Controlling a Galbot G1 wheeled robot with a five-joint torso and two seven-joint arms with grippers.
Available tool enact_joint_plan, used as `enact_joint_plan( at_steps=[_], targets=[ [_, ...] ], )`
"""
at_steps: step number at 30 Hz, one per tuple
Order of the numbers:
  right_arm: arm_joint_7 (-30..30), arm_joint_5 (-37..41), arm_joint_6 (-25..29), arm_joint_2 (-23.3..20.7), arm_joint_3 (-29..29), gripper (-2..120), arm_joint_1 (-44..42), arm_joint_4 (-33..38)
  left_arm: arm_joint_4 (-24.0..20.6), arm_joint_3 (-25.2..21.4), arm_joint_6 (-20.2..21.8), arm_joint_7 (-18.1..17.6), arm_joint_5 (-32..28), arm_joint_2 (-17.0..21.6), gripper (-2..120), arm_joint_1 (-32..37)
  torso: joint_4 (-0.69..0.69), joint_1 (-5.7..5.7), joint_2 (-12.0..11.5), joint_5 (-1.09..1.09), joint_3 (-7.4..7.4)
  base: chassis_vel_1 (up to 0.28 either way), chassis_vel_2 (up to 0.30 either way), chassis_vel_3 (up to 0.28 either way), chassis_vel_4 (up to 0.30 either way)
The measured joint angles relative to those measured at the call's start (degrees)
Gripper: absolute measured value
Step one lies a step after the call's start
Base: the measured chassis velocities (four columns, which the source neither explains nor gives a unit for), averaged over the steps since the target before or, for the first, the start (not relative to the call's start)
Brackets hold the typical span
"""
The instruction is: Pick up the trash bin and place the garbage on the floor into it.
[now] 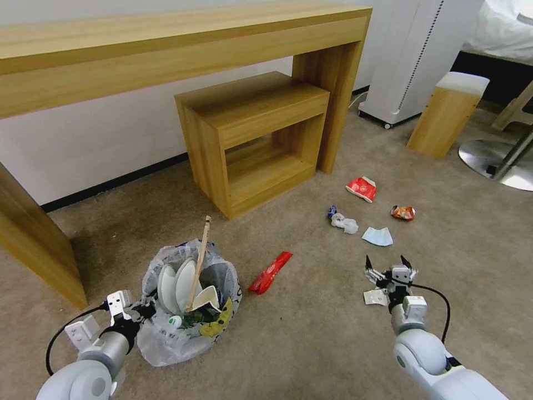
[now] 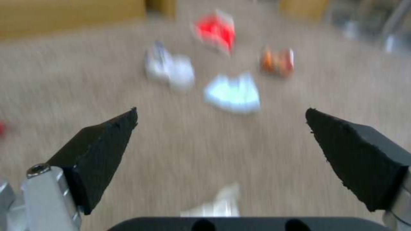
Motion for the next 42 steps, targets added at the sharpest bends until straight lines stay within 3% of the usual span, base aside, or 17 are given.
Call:
enact_joint_plan(
  at_steps=[4,7,15,25,35,42],
  targets=[
    [-1.41,6.95,-2.47,-0.21,0.58,100,0.09,-2.53,0.31,0.00,-0.41,0.25,0.01,0.07,1,0.02,0.02,0.00,0.00,-0.01,0.00,0.000,0.000,0.000,0.000],
    [-2.69,7.95,-2.57,-0.15,1.03,100,0.40,-6.12,0.51,-0.01,-0.55,0.32,0.00,0.25,1,0.03,0.01,0.00,-0.01,0.02,0.00,0.000,0.000,0.000,0.000],
    [-4.58,1.11,-1.24,1.10,1.92,100,1.70,-15.78,1.12,0.13,-0.80,0.50,-0.41,0.81,1,-0.38,-0.01,0.00,0.00,0.00,0.00,0.000,0.000,0.000,0.000],
    [-14.97,-6.68,9.72,5.33,1.00,100,9.31,-31.06,2.14,0.91,-1.10,0.95,-1.06,2.21,1,-0.97,0.02,0.00,0.00,0.01,0.01,0.000,0.000,0.000,0.000],
    [-23.41,-7.49,15.61,7.97,-0.34,100,13.37,-38.27,1.11,0.69,-1.27,1.05,-2.21,2.69,1,-0.46,0.01,0.00,0.00,-0.02,0.00,0.000,0.000,0.000,0.000],
    [-21.85,-5.64,14.42,9.82,-0.78,100,13.76,-40.11,0.76,0.73,-1.27,1.04,-2.30,2.50,1,-0.31,0.01,0.00,0.00,-0.01,0.00,0.000,0.000,0.000,0.000]
  ],
)
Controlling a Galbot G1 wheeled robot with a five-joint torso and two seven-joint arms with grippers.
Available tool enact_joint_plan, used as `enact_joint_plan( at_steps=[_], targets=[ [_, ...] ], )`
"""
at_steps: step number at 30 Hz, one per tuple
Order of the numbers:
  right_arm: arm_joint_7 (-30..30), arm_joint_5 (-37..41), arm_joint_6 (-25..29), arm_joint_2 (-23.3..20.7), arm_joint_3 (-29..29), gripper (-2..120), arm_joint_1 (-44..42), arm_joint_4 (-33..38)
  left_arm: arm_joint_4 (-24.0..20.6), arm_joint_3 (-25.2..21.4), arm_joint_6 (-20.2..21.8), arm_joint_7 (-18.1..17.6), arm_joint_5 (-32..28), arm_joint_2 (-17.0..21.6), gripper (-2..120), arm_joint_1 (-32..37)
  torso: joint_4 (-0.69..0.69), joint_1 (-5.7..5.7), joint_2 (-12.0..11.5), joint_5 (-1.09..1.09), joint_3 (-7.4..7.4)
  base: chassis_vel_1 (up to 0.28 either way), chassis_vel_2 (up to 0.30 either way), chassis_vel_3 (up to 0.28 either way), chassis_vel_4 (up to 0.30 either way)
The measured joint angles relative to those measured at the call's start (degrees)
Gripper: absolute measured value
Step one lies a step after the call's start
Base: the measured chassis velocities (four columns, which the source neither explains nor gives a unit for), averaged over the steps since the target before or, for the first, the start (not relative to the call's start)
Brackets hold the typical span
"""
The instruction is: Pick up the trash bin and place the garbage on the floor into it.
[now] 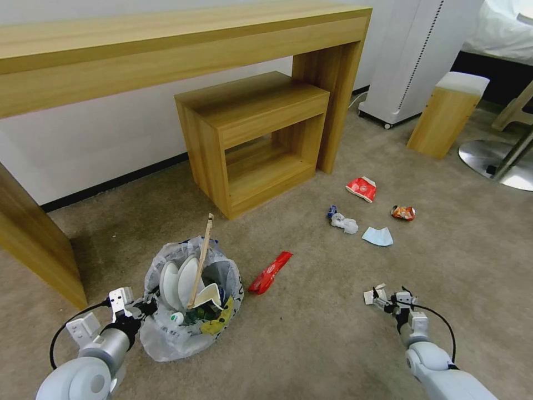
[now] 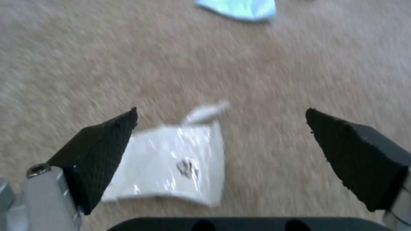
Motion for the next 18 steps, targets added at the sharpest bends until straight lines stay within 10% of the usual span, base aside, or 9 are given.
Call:
enact_joint_plan(
  at_steps=[18],
  targets=[
    [0.82,-2.44,0.38,6.69,-0.30,84,5.01,-9.59,-0.31,-0.10,-0.91,0.61,-0.55,-0.04,1,0.48,0.00,0.00,0.00,0.01,0.00,0.000,0.000,0.000,0.000]
  ],
)
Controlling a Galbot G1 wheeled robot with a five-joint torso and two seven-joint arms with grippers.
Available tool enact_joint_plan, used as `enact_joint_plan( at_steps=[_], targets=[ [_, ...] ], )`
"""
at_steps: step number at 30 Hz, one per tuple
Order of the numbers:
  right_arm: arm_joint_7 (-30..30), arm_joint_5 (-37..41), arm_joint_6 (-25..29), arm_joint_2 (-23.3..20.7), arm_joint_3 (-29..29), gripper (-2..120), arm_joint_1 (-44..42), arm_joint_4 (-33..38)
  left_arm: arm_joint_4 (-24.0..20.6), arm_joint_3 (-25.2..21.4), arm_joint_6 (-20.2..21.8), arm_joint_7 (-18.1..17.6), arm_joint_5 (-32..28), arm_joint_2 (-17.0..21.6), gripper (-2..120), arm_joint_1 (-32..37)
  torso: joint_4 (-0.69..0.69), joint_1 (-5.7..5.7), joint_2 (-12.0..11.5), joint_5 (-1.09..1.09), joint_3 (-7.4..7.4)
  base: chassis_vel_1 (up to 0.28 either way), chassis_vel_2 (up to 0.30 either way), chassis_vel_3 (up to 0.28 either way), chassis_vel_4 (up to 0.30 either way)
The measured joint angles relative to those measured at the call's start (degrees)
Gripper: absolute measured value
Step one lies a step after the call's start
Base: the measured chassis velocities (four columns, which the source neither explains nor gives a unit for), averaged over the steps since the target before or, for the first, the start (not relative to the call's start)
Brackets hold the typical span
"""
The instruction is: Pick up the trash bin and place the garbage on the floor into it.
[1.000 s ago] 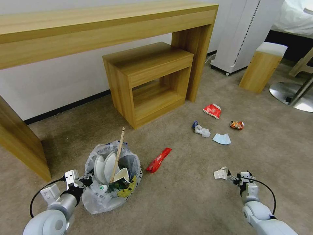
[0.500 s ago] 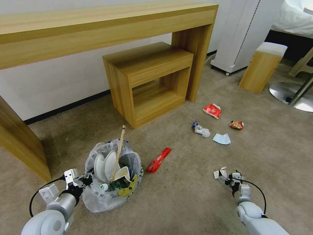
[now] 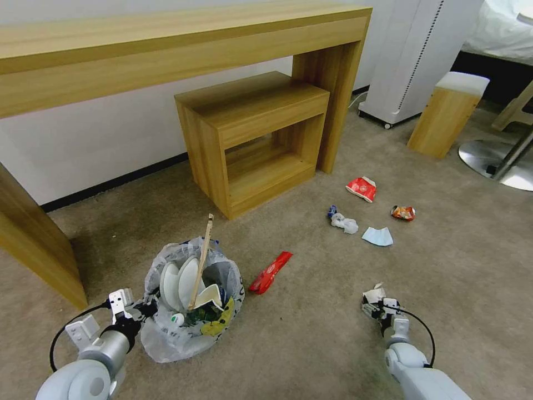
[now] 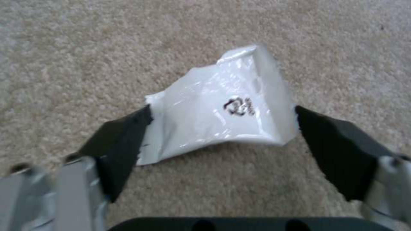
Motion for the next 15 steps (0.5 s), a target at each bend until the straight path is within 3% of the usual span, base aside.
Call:
enact_joint_plan(
  at_steps=[6,9,15],
  targets=[
    [0.03,-0.71,0.67,-0.02,0.08,65,-0.23,-0.15,0.00,0.31,-0.03,0.00,-0.12,-0.02,1,-0.35,0.00,0.00,0.00,0.00,0.00,0.000,0.000,0.000,0.000],
    [-0.27,-1.13,1.43,-0.33,0.15,49,-0.36,-0.46,0.33,0.55,-0.09,0.00,-0.07,-0.15,1,-0.43,0.00,0.00,0.00,0.00,0.00,0.000,0.000,0.000,0.000],
    [-0.75,-1.51,2.06,-0.43,0.23,33,-0.35,-0.93,0.72,0.59,-0.40,0.00,-0.04,-0.12,1,-0.53,-0.01,0.00,0.00,0.00,0.00,0.000,0.000,0.000,0.000]
  ],
)
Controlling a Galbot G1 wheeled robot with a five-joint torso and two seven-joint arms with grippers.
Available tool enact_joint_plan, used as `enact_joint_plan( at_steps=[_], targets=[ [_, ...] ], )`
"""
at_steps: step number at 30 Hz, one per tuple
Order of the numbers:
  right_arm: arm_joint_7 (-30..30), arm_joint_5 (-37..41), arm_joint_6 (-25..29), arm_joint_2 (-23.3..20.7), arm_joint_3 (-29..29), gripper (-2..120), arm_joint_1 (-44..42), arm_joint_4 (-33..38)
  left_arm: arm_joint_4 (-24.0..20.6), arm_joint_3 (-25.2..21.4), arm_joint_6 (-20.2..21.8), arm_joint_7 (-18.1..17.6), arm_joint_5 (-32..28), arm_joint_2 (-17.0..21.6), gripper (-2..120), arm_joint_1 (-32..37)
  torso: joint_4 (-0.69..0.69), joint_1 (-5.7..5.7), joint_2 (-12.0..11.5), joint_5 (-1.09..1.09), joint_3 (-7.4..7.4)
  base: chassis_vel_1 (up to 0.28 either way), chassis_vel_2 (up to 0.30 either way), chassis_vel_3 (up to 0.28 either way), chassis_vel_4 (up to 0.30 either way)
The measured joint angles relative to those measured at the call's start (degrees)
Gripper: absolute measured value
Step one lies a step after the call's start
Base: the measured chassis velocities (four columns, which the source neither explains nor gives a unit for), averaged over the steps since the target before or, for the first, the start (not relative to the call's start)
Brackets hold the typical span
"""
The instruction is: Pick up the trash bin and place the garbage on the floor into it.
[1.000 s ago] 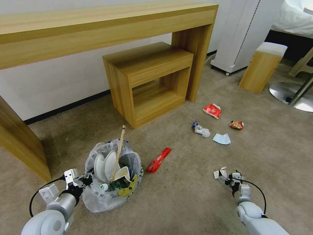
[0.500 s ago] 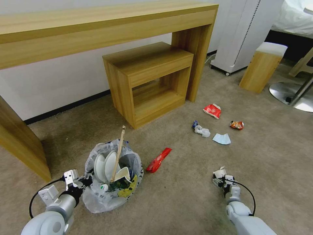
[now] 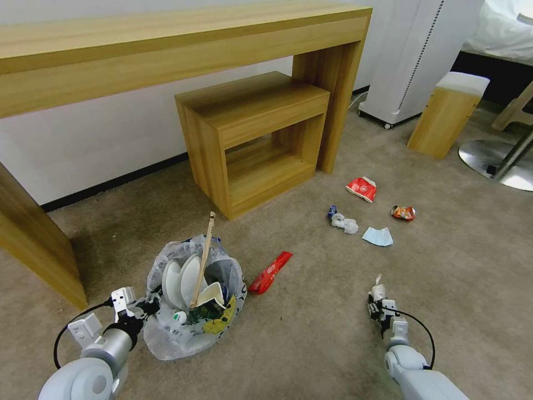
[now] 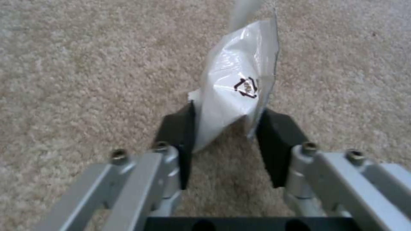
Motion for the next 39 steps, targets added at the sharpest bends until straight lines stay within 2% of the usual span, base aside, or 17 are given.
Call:
enact_joint_plan(
  at_steps=[2,3,8,11,12,15,20,23,24,26,28,30,31,34,35,38,39],
  targets=[
    [-0.65,-0.17,0.62,0.09,0.05,22,0.00,-0.14,0.23,-0.06,-0.05,0.02,0.01,0.11,1,-0.05,0.00,0.00,0.00,0.00,0.00,0.000,0.000,0.000,0.000],
    [-0.65,-0.17,0.62,0.09,0.05,22,0.00,-0.14,0.23,-0.06,-0.05,0.02,0.01,0.11,1,-0.05,0.00,0.00,0.00,0.00,0.00,0.000,0.000,0.000,0.000],
    [-6.05,1.24,4.56,-0.72,0.43,2,-0.41,0.61,0.78,-0.22,-0.12,0.12,0.16,0.26,1,-0.10,0.01,0.00,0.00,0.01,0.00,0.000,0.000,0.000,0.000],
    [-12.21,5.50,7.66,-3.85,0.37,0,-2.40,7.35,1.19,-0.30,-0.18,0.24,0.35,0.36,1,-0.26,-0.01,0.00,0.00,0.00,0.00,0.000,0.000,0.000,0.000],
    [-12.21,5.50,7.66,-3.85,0.37,0,-2.40,7.35,1.19,-0.30,-0.18,0.24,0.35,0.36,1,-0.26,-0.01,0.00,0.00,0.00,0.00,0.000,0.000,0.000,0.000],
    [-18.30,9.54,9.56,-6.97,0.36,0,-4.79,16.45,1.45,-0.27,-0.19,0.31,0.60,0.28,1,-0.47,0.00,0.00,0.00,0.00,0.00,0.000,0.000,0.000,0.000],
    [-23.40,12.76,11.86,-9.19,-0.75,0,-5.73,23.82,1.48,-0.08,-0.19,0.40,0.96,0.05,1,-0.54,0.00,0.00,0.00,-0.01,0.00,0.000,0.000,0.000,0.000],
    [-29.10,18.90,13.69,-11.95,-5.78,0,-4.48,35.12,1.32,0.21,0.01,0.46,1.32,-0.14,1,-0.52,0.01,0.00,0.00,0.01,0.00,0.000,0.000,0.000,0.000],
    [-29.10,18.90,13.69,-11.95,-5.78,0,-4.48,35.12,1.32,0.21,0.01,0.46,1.32,-0.14,1,-0.52,0.01,0.00,0.00,0.01,0.00,0.000,0.000,0.000,0.000],
    [-29.60,21.39,13.27,-13.73,-10.75,0,-1.47,41.89,0.85,0.42,0.32,0.46,1.64,-0.32,1,-0.38,0.00,0.00,0.00,-0.02,0.00,0.000,0.000,0.000,0.000],
    [-29.45,22.05,12.69,-14.33,-13.08,0,0.11,44.15,0.63,0.47,0.47,0.46,1.82,-0.37,1,-0.27,0.01,0.00,0.00,-0.01,0.00,0.000,0.000,0.000,0.000],
    [-27.97,23.69,10.35,-15.57,-19.12,0,5.18,49.88,0.05,0.51,0.98,0.46,1.99,-0.51,1,-0.07,0.02,0.00,0.00,0.00,0.00,0.000,0.000,0.000,0.000],
    [-27.97,23.69,10.35,-15.57,-19.12,0,5.18,49.88,0.05,0.51,0.98,0.46,1.99,-0.51,1,-0.07,0.02,0.00,0.00,0.00,0.00,0.000,0.000,0.000,0.000],
    [-23.17,27.56,7.10,-16.97,-30.39,0,15.25,55.97,-1.02,0.52,1.67,0.26,1.98,-0.57,1,0.06,0.02,0.00,0.00,-0.02,0.00,0.000,0.000,0.000,0.000],
    [-23.17,27.56,7.10,-16.97,-30.39,0,15.25,55.97,-1.02,0.52,1.67,0.26,1.98,-0.57,1,0.06,0.02,0.00,0.00,-0.02,0.00,0.000,0.000,0.000,0.000],
    [-19.54,30.75,4.59,-17.20,-41.48,0,22.98,58.12,-1.84,0.39,2.16,-0.09,1.84,-0.78,1,0.00,0.00,0.00,0.00,0.00,0.01,0.000,0.000,0.000,0.000],
    [-19.54,30.75,4.59,-17.20,-41.48,0,22.98,58.12,-1.84,0.39,2.16,-0.09,1.84,-0.78,1,0.00,0.00,0.00,0.00,0.00,0.01,0.000,0.000,0.000,0.000]
  ],
)
